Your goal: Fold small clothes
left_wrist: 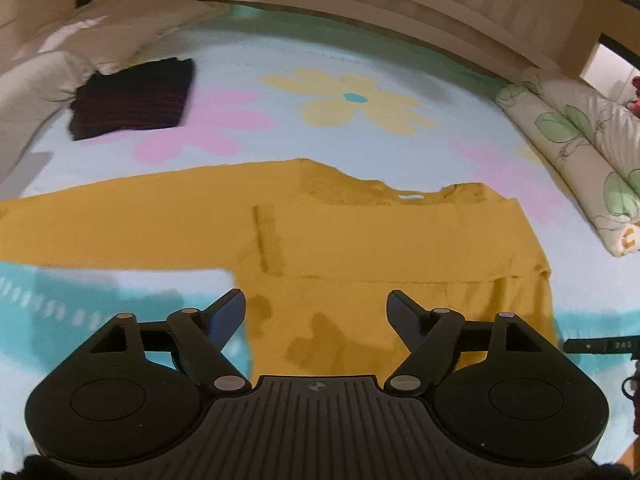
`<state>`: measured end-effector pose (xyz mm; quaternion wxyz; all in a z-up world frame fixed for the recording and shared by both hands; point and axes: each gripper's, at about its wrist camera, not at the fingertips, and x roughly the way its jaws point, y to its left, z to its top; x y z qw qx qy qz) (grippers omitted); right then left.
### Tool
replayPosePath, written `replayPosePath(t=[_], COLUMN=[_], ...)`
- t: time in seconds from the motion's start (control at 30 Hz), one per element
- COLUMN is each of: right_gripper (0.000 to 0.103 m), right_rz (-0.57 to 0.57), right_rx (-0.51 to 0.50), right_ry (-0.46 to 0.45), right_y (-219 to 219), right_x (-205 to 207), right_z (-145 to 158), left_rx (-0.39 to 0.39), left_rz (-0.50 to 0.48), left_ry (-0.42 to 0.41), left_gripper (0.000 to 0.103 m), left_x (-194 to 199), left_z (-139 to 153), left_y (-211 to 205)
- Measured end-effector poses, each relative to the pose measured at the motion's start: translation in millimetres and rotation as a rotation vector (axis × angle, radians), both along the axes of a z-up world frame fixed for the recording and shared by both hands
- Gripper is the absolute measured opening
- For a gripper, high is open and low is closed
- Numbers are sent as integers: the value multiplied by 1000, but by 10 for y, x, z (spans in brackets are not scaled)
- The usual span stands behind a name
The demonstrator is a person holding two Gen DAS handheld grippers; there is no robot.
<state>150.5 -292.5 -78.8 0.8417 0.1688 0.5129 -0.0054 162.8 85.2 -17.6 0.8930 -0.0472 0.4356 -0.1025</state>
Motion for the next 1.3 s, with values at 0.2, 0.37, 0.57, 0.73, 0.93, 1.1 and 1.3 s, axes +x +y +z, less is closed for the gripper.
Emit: replayPosePath(t=[0.2,0.37,0.57,0.73,0.93,1.1,1.3], right_gripper=[55,39,6,8,32,41,45], right_rz=[26,41,71,-13,-33,7,63], right_rx=[3,-20,-148,-61,13,59,74], right_ry=[22,23,17,20,16,99,150], right_y=[71,148,249,-12,-123,-121,-45], right_x=[-32,-5,-90,-177,-318,-478,-657], right_z=[-100,-110,-39,-46,44,-51,-103], left_rx=[0,0,14,12,18,23,-5], left_rz=[57,74,57,71,75,70,85], left_ry=[68,97,87,104,119,143,151], left_gripper=[78,78,78,78,78,78,79], left_x=[-82,-51,-73,-87,-118,-131,-131], left_z=[-181,-305,-316,-362,-404,-472,-506], left_y=[174,215,204,243,286,300,316])
